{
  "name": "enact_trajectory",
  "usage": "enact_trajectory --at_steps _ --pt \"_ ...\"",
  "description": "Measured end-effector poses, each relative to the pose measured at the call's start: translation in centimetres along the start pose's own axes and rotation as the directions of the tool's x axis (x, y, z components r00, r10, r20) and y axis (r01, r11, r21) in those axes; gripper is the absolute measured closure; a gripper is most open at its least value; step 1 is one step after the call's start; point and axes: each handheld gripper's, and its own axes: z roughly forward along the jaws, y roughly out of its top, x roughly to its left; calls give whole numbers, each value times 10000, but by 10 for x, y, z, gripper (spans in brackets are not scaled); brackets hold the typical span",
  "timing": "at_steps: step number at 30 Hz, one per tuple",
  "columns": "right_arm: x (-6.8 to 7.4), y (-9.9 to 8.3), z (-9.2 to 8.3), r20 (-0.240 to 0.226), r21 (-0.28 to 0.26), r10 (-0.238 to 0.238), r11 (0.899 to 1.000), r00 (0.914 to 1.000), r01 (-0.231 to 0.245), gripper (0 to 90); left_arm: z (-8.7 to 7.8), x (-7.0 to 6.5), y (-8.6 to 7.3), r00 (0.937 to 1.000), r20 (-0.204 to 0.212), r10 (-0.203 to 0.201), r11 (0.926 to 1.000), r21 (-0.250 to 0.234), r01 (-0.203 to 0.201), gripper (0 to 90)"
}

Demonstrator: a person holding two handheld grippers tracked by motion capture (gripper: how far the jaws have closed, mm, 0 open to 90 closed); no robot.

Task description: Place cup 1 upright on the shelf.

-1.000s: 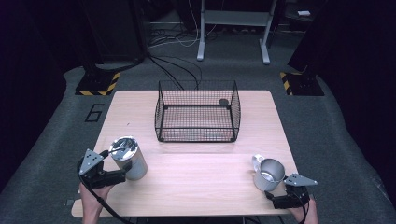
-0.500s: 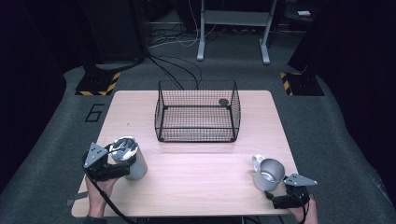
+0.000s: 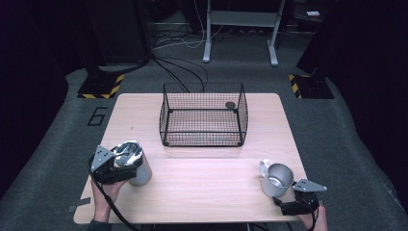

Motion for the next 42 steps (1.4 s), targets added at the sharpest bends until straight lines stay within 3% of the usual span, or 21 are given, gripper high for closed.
enact_trajectory --at_steps 5,6,10,13,14,22,31,42 --pt "1 0 0 -8 -1 65 10000 10000 -65 0 0 2 0 9997 198 124 9999 -36 -123 33" --pt "-1 0 0 10 -11 -178 9998 9998 178 0 0 2 -1 9997 210 128 9999 -64 -126 34" --pt "1 0 0 -10 -3 69 10000 10000 -69 0 -1 2 -1 9994 222 280 9996 -85 -278 37" --pt "-1 0 0 12 -27 -142 9999 9999 142 0 -1 3 -1 9992 262 296 9995 -131 -293 38" --pt "1 0 0 -15 -1 57 10000 10000 -57 0 -1 3 -1 9994 240 259 9995 -197 -254 39" --pt "1 0 0 -15 -9 55 10000 10000 -55 0 -5 5 2 9990 333 300 9993 -252 -292 39" --pt "0 0 0 -5 -44 -111 9999 9999 111 0 -9 -1 15 9962 583 646 9978 -203 -635 39" --pt "1 0 0 -2 -27 37 10000 10000 -37 0 -8 -6 31 9901 979 1010 9949 -35 -1012 39"
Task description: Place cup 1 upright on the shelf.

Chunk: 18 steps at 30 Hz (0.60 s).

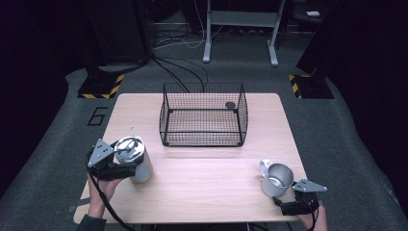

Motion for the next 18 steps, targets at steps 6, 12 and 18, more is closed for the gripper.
enact_trajectory --at_steps 6,12,18 --pt "-1 0 0 -4 -9 -96 10000 10000 96 0 2 -3 8 9997 201 114 9999 -56 -113 38" --pt "0 0 0 -18 14 17 10000 10000 -17 0 4 -6 17 9987 373 361 9993 -26 -360 38" --pt "0 0 0 -23 14 10 10000 10000 -10 0 8 -9 26 9971 525 556 9985 -38 -554 38"
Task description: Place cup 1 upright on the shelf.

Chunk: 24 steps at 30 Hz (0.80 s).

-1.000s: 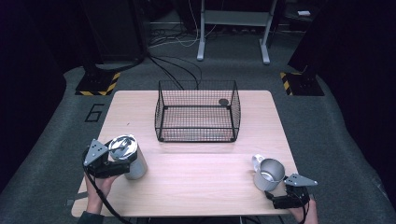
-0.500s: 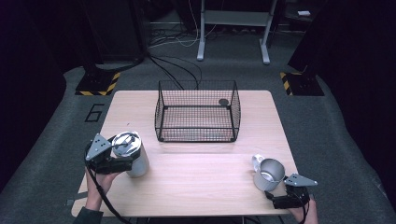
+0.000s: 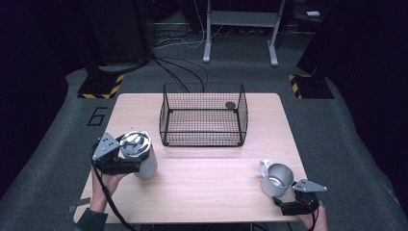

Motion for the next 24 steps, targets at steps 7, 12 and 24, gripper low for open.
enact_trajectory --at_steps 7,12,24 --pt "0 0 0 4 -1 6 10000 10000 -6 0 9 -4 11 9994 225 254 9997 12 -254 38" --pt "-1 0 0 5 -4 -67 10000 10000 67 0 12 -6 15 9988 378 301 9995 0 -301 38" --pt "-1 0 0 2 -1 -67 10000 10000 67 0 29 -12 31 9953 812 531 9985 85 -540 38"
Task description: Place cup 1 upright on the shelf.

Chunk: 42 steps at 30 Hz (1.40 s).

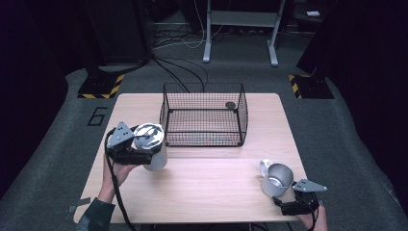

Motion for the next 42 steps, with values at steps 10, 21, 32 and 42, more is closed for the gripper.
enact_trajectory --at_steps 10,21,32,42 --pt "0 0 0 -6 20 30 10000 10000 -29 0 13 -3 10 9996 226 148 9999 0 -148 38" --pt "1 0 0 -13 -1 64 10000 10000 -64 0 28 -4 20 9986 508 132 9999 -25 -131 38" --pt "0 0 0 -6 -28 -104 9999 9999 104 0 34 -3 28 9979 646 89 9999 -98 -83 38" --pt "1 0 0 -7 0 70 10000 10000 -70 0 36 0 41 9967 811 105 9998 -174 -91 38"
